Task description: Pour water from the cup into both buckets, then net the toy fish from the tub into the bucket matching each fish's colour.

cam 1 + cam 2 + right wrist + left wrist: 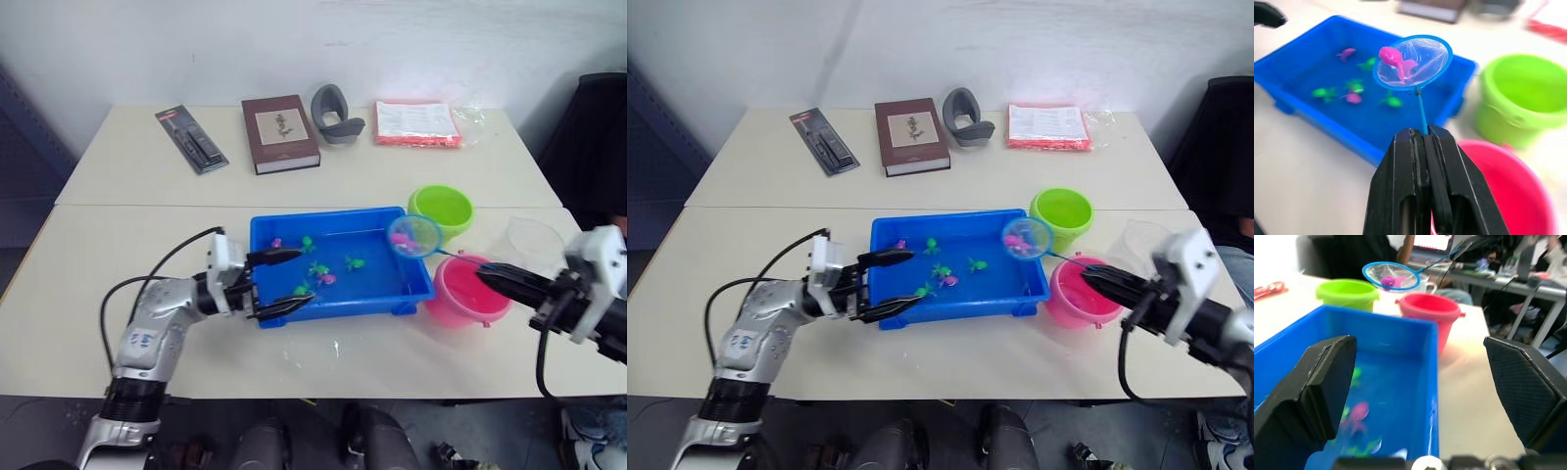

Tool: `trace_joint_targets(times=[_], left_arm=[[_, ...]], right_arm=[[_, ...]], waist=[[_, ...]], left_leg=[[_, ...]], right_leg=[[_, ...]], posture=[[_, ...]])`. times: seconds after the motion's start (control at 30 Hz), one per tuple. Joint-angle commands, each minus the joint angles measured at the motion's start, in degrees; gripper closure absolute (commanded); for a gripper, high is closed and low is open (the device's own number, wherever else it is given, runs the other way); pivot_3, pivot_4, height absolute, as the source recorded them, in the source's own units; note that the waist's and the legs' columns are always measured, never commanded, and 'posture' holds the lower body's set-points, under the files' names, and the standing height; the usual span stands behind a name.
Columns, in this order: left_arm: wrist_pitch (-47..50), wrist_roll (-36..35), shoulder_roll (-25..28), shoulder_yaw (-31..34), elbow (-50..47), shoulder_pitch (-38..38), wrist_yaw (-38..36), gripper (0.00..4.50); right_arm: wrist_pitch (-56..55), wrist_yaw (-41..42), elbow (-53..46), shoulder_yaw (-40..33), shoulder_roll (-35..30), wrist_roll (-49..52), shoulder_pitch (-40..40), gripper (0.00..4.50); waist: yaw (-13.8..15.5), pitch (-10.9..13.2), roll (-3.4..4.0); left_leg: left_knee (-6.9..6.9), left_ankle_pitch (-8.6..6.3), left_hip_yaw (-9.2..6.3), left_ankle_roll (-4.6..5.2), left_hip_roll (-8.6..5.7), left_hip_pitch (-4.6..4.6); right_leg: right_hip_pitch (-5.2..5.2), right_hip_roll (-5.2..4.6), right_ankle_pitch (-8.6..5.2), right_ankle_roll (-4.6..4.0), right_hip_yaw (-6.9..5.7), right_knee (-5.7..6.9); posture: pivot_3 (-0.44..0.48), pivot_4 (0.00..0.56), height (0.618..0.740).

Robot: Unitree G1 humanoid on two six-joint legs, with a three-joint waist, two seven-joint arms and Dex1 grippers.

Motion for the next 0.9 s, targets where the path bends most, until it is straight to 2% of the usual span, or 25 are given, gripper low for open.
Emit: trace_joint_targets(times=[0.03, 0.17, 0.3, 0.6, 0.77, 0.9], left_arm=[[-1.7, 1.8, -1.5, -1.7, 0.1, -1.6, 1.1, 0.02], [-3.9, 4.1, -3.4, -3.3, 1.6, -2.2, 2.1, 0.02], [-5.2, 4.6, -5.2, -3.5, 3.4, -3.4, 3.0, 0.02], [-5.0, 4.7, -6.8, -5.4, 3.5, -5.2, 2.5, 0.02], [-4.3, 4.2, -6.3, -6.2, 3.4, -6.4, 0.6, 0.02], [-3.6, 4.0, -6.3, -6.2, 3.1, -7.1, 0.1, 0.02]], right_arm=[[-2.3, -3.3, -4.8, -6.9, 1.9, 0.9, 4.1, 4.50], [-5.1, -6.0, -6.9, -11.8, 5.2, -0.3, 11.2, 4.50], [-13.4, -6.5, -5.7, -10.4, 6.0, -7.9, 17.0, 4.50], [-47.1, -9.9, 4.3, 1.4, 6.6, -35.2, 24.8, 4.50], [-65.3, -20.6, 6.8, 3.6, 5.0, -57.2, 26.4, 4.50], [-72.0, -26.9, 7.3, 3.4, 4.3, -67.9, 25.9, 4.50]], waist=[[-0.2, 0.0, 0.02], [-0.3, 0.0, 0.07], [-0.3, 0.0, 0.07], [-0.3, 0.0, 0.07], [-0.3, -0.1, 0.10], [-0.3, -0.1, 0.10]], left_leg=[[0.00, 0.00, 0.00, 0.00, 0.02, 0.03], [-0.10, 0.00, 0.08, -0.01, 0.04, 0.17], [-0.08, 0.00, 0.13, 0.00, 0.02, 0.21], [-0.07, -0.01, 0.15, 0.02, -0.03, 0.21], [-0.07, 0.00, 0.15, 0.01, 0.00, 0.21], [-0.07, 0.01, 0.15, -0.01, 0.02, 0.22]], right_leg=[[0.03, 0.04, 0.00, 0.00, 0.00, -0.02], [0.07, 0.09, -0.01, -0.02, 0.12, -0.03], [0.08, 0.10, -0.01, -0.02, 0.21, -0.02], [0.08, 0.12, -0.01, -0.01, 0.24, -0.04], [0.07, 0.14, -0.02, -0.02, 0.27, -0.03], [0.07, 0.17, -0.02, -0.02, 0.30, -0.03]], posture=[[0.000, 0.150, 0.740], [0.000, 0.150, 0.740], [0.000, 0.150, 0.740], [0.000, 0.150, 0.740], [0.000, 0.150, 0.740], [0.000, 0.150, 0.740]])
